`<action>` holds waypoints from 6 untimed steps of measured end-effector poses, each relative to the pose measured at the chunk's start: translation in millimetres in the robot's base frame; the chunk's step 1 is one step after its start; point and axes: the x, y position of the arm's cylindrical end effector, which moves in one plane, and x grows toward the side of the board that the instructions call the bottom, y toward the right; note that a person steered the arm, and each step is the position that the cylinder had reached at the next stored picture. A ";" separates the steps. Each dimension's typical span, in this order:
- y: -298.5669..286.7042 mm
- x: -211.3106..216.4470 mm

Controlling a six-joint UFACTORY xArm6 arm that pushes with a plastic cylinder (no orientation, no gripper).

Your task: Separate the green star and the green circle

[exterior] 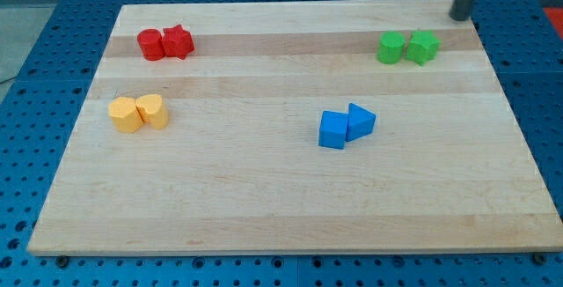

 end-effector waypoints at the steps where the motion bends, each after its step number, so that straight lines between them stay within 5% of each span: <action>1: -11.6 38.0; 4: -91.0 86.7; 6: -231.8 54.8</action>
